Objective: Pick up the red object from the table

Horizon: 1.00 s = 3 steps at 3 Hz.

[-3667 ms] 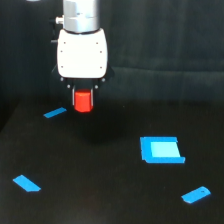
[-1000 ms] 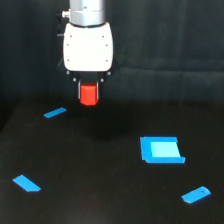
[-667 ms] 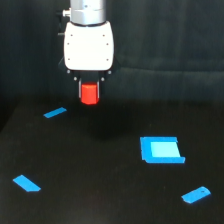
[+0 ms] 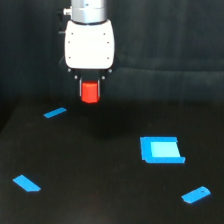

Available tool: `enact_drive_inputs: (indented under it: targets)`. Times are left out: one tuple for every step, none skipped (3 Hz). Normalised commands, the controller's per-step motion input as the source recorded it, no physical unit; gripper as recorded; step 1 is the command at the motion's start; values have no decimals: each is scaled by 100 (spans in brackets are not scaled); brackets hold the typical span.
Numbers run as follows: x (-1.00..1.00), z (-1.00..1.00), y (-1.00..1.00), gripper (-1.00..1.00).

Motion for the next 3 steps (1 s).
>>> enact_drive_inputs:
  targets:
    - [-7, 12, 10, -98]
    - [8, 3, -1, -92]
    - [-3, 17, -2, -94]
